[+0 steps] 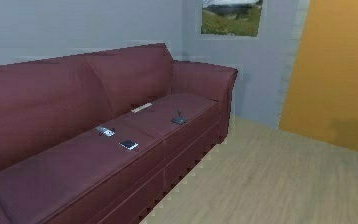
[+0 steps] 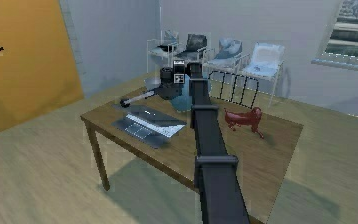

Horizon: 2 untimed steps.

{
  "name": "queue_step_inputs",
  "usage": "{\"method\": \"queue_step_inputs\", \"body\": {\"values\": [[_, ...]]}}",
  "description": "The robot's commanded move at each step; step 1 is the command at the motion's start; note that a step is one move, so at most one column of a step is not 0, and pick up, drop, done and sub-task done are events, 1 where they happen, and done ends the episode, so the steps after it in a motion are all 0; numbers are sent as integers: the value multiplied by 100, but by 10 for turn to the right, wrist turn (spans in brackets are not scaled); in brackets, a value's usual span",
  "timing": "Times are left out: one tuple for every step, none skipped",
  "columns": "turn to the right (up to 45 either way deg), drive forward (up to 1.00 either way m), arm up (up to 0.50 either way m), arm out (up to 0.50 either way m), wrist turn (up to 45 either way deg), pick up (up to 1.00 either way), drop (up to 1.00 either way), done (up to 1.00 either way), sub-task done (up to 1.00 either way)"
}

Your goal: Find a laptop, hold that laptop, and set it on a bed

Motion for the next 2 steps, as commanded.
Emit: {"method": "queue_step_inputs", "body": {"values": [[0, 0, 0, 0, 210, 0, 0, 0, 0], [0, 0, -30, 0, 0, 0, 0, 0, 0]]}}
